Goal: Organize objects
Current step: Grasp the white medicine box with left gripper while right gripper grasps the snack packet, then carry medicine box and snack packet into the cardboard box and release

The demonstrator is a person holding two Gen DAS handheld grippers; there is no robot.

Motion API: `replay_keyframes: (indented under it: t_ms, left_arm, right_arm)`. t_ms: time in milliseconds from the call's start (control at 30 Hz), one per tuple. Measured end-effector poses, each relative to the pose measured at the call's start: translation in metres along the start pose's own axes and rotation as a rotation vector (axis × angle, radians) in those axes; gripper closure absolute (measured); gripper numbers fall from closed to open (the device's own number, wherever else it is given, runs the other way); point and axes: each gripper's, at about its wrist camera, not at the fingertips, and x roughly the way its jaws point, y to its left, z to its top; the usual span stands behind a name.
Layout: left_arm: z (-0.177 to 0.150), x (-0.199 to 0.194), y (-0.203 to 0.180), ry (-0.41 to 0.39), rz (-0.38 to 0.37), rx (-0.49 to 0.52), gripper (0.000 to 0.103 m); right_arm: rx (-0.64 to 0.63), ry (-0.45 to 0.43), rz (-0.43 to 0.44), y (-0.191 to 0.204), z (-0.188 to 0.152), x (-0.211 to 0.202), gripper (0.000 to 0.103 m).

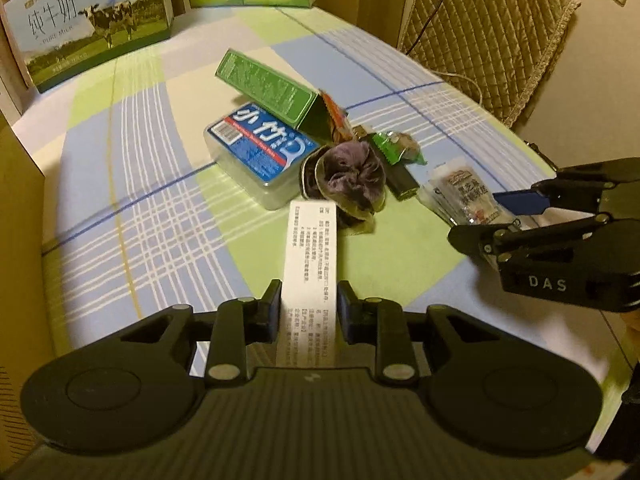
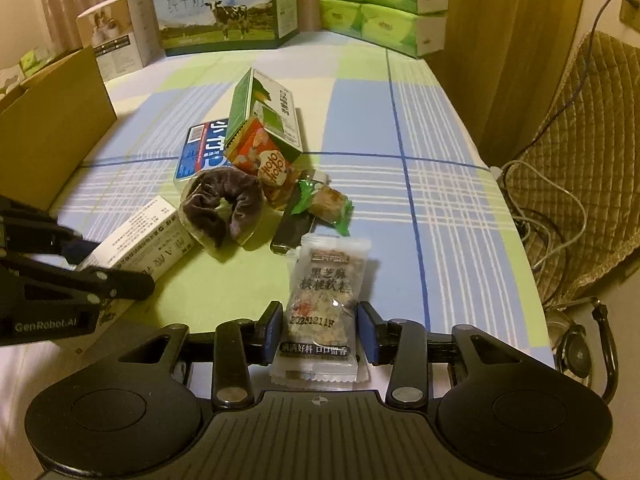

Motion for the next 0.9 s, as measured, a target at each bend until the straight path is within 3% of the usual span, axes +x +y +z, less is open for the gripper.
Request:
replay_keyframes:
  t_ms: [367,633,900]
  left_arm:
    - [-0.016,-0.017,-0.002,0.001,-0.004,-0.076,0.082]
    - [-0.037,-0.062,-0.009,-0.038,-0.021,-0.138,0.082]
    - [-0.056,-0.117,-0.006,-0.107,-0.008,-0.203,0.082]
  right_arm:
    - [0.080,-0.026,0.072,0.011,-0.011,-0.027,0.069]
    - [0.132,-0.072,0.097,0.030,-0.023,-0.077,0.069]
    - [0.092,-0.125,0.131,0.061,-0.025,-0.124,0.069]
